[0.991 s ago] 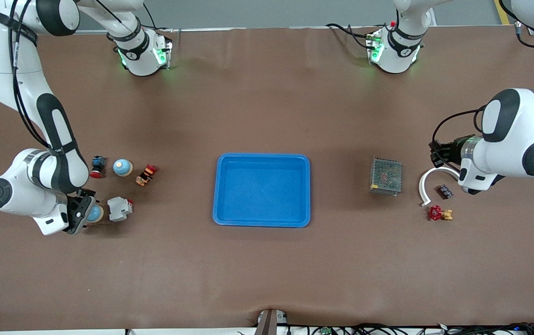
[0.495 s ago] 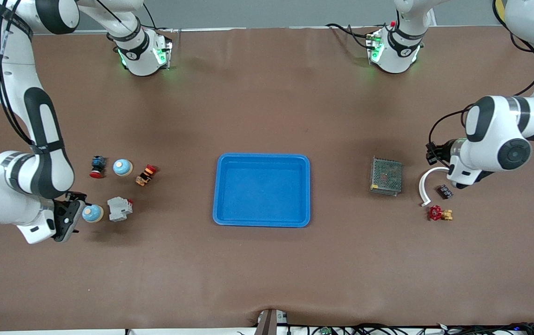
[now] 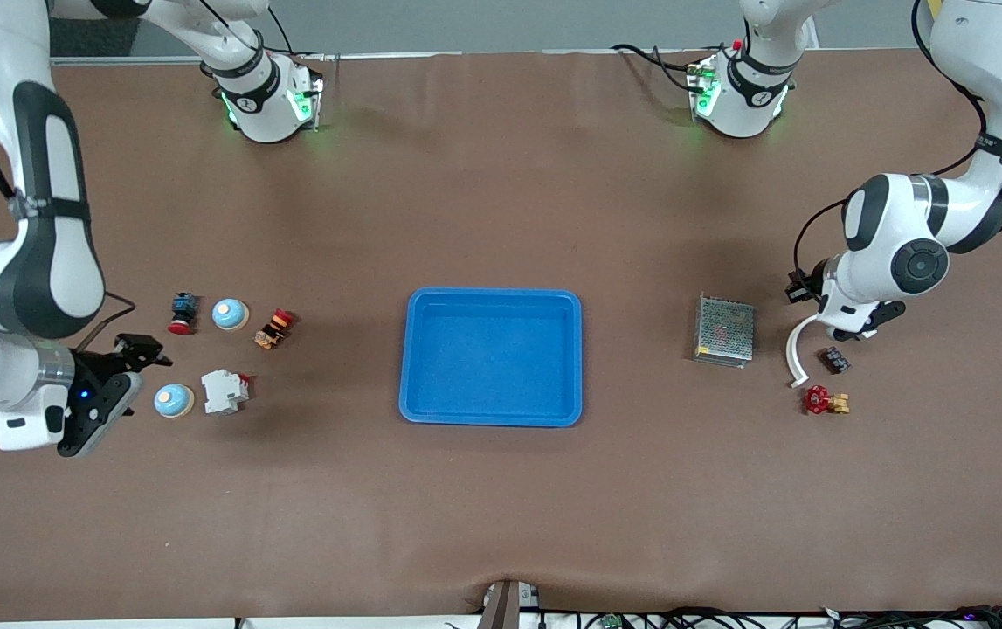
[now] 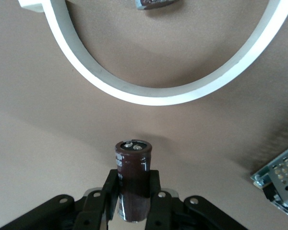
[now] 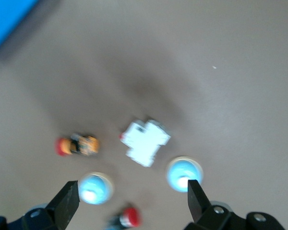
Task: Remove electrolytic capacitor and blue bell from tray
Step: 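Place the capacitor with the left gripper while the right gripper withdraws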
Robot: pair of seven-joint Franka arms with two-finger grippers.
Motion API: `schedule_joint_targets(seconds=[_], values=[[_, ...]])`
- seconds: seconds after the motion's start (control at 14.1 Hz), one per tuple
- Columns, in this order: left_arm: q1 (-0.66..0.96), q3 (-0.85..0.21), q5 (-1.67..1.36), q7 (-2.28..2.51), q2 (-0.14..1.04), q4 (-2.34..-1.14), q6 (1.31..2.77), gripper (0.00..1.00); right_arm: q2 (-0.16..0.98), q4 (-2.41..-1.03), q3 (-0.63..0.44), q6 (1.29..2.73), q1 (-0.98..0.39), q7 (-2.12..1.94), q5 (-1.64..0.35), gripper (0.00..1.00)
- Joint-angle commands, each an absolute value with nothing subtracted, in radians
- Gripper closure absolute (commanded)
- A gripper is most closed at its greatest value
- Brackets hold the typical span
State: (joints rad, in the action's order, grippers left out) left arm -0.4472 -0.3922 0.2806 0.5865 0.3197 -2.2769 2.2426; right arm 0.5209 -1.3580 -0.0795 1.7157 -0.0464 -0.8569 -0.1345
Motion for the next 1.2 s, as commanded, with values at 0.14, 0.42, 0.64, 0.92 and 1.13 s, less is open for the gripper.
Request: schedule_joint_targets(seconds=[0.14, 0.42, 0.64, 0.92, 1.13], values=[[-0.478, -0.393, 0.324, 0.575, 0.365, -2.278, 2.327, 1.00, 0.398, -1.339, -0.084, 1.621, -0.199, -0.239, -0.126, 0.00], [-0.482, -0.391, 0.342, 0.588, 0.388, -2.257, 2.335, 0.58, 0.361, -1.342, -0.083, 1.574, -0.248, 0.061, -0.130, 0.00], [-0.482, -0.396, 0.344, 0.589, 0.370, -2.240, 2.319, 0.00, 0.356, -1.342, -0.083, 1.572, -0.250, 0.130, -0.141, 0.00], [-0.477, -0.448, 0.331, 0.591, 0.336, -2.085, 2.180, 0.00, 0.311, -1.356, -0.087, 1.530, -0.239, 0.170, -0.135, 0.00], [-0.466, -0.504, 0.325, 0.589, 0.345, -1.894, 2.033, 0.00, 0.209, -1.451, -0.091, 1.523, -0.235, 0.170, -0.127, 0.00]])
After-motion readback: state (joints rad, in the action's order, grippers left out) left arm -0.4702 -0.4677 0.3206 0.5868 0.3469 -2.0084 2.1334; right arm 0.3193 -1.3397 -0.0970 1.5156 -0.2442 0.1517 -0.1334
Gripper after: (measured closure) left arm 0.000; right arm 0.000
